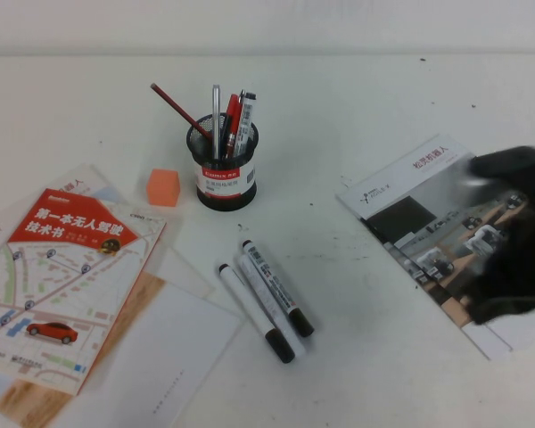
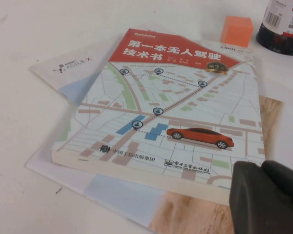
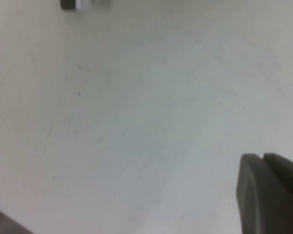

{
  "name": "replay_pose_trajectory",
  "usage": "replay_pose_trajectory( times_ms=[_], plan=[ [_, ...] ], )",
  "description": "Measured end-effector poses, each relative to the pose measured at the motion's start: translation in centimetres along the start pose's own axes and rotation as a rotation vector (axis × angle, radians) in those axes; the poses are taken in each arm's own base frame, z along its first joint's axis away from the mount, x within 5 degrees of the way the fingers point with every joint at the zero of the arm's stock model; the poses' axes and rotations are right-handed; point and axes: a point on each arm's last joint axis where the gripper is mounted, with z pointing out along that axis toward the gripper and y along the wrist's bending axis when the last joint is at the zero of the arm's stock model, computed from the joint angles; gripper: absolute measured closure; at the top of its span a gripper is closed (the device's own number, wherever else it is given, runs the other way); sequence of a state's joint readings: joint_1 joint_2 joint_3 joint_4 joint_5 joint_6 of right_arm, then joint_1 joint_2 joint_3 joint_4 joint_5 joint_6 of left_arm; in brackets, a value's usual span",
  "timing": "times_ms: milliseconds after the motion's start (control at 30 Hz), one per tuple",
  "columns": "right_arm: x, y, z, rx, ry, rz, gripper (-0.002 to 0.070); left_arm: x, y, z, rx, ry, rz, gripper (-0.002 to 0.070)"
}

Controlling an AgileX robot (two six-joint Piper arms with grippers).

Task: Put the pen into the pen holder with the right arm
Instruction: Pick up the pen on the table

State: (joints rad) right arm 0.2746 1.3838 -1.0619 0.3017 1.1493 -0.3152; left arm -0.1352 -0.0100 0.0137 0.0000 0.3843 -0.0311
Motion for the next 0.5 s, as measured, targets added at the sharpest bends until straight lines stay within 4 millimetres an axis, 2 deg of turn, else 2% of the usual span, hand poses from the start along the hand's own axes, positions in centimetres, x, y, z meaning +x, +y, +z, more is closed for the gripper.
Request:
replay_pose_trajectory(
  times_ms=[167,300,400,500],
  plan=[
    [-5.7,2.0,4.7,0.004,0.137,-0.143,0.0696,0.0,0.0,0.0,0.0,0.0,0.0,0.0676],
    [-10.0,3.9,7.6,0.026,0.173,-0.21,0.0685,0.0,0.0,0.0,0.0,0.0,0.0,0.0676],
    [-12.9,5.3,9.2,0.039,0.148,-0.254,0.0624,0.0,0.0,0.0,0.0,0.0,0.0,0.0676],
    [-15.2,6.7,10.2,0.047,0.111,-0.287,0.0489,0.0,0.0,0.0,0.0,0.0,0.0,0.0676]
  ],
)
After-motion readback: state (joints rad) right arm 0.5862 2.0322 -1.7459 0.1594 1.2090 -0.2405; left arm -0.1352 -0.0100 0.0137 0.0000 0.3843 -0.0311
